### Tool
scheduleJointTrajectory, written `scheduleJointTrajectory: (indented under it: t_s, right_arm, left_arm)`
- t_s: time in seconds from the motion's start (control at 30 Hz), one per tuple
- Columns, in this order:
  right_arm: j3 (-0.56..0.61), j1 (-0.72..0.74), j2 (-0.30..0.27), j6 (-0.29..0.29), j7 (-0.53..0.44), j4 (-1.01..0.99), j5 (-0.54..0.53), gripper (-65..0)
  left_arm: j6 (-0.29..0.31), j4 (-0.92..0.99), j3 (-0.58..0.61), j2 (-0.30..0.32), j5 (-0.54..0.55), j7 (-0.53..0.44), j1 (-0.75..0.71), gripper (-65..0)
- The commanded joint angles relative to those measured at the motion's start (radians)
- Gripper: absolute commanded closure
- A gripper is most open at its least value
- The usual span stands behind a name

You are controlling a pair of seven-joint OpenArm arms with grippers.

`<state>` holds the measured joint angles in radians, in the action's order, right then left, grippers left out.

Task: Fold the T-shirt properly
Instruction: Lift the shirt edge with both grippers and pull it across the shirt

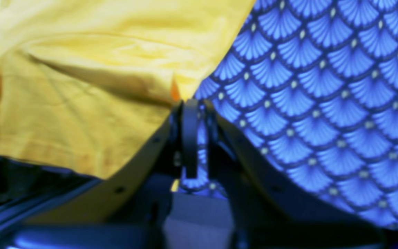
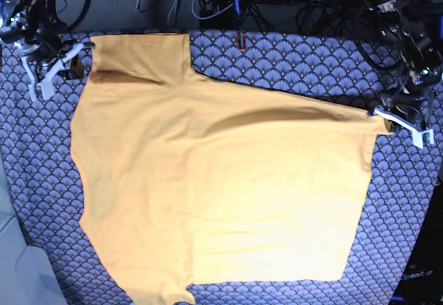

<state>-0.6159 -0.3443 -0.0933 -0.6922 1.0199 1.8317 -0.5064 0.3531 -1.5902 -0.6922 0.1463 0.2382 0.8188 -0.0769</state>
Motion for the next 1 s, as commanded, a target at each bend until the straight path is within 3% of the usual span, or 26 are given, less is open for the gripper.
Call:
scheduleJointTrajectory:
  t_s: [0.0,0.13,0.23,0.6,0.83,0.97]
  right_arm:
    - [-0.003,-0.012,-0.001,-0.006,-0.011,0.015,-0.022,-12.3]
    - [0.003,-0.031,0.027,-0.006,-0.014,0.015,-0.027,-27.4]
    - [-0.003,-0.022,0.030,-0.006,-0.011,0.015,-0.027,-32.3]
    - [0.001,0.061,0.004,-0.006,-0.011,-0.221,-0.027,-32.7]
    - [0.003,0.066,0.011,-0.006,0.029,-0.237,-0.027,-32.4]
    - [0.006,0.060,0.042,-0.006,0.037,-0.229,-0.027,-25.7]
  left_arm:
    - [0.005,-0.020,-0.004,0.013,0.008,-0.020,0.004,0.0]
    - [0.005,-0.019,-0.004,0.013,0.008,-0.020,-0.001,0.0]
    - [0.005,-0.019,-0.004,0.013,0.008,-0.020,-0.004,0.0]
    - [0.005,-0.023,-0.004,0.013,0.008,-0.017,-0.005,0.0]
    - [0.004,-0.023,-0.004,0.013,0.008,-0.017,-0.005,0.0]
    - [0.002,-0.020,-0.001,0.013,0.008,-0.019,-0.004,0.0]
